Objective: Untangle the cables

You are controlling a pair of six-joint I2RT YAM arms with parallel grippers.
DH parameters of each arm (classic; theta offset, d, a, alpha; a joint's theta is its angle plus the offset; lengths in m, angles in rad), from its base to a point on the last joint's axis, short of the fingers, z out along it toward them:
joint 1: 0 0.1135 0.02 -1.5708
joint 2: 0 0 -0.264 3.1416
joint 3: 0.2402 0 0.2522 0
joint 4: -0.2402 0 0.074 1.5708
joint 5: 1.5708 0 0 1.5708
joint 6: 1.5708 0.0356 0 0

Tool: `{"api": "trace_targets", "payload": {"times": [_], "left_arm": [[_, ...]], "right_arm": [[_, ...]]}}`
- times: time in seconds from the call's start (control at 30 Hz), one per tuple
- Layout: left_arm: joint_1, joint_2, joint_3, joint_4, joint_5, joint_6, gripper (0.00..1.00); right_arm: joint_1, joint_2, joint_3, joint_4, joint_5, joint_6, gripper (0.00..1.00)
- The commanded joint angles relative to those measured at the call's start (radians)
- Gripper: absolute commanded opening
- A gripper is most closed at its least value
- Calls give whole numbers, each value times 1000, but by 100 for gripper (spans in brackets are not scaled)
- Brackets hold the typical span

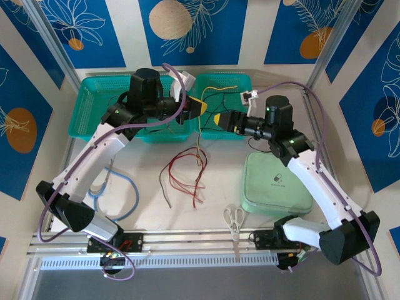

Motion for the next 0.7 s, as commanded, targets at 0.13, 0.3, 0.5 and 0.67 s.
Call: {"api": "trace_targets", "payload": {"times": [0.13, 0.3, 0.5, 0.67], "left_arm": [[11, -4, 24, 26, -6, -23, 0], [11, -6, 22, 24, -10, -26, 0], [14, -18, 22, -27, -154, -19, 0], [33, -58, -15, -39, -300, -10, 0]], "right_arm": [[56, 92, -13, 147, -5, 60, 48], [55, 137, 0, 188, -24, 70, 24], [37, 158, 44, 77, -5, 64, 0], [-10, 76, 48, -15, 107, -1, 0]]}}
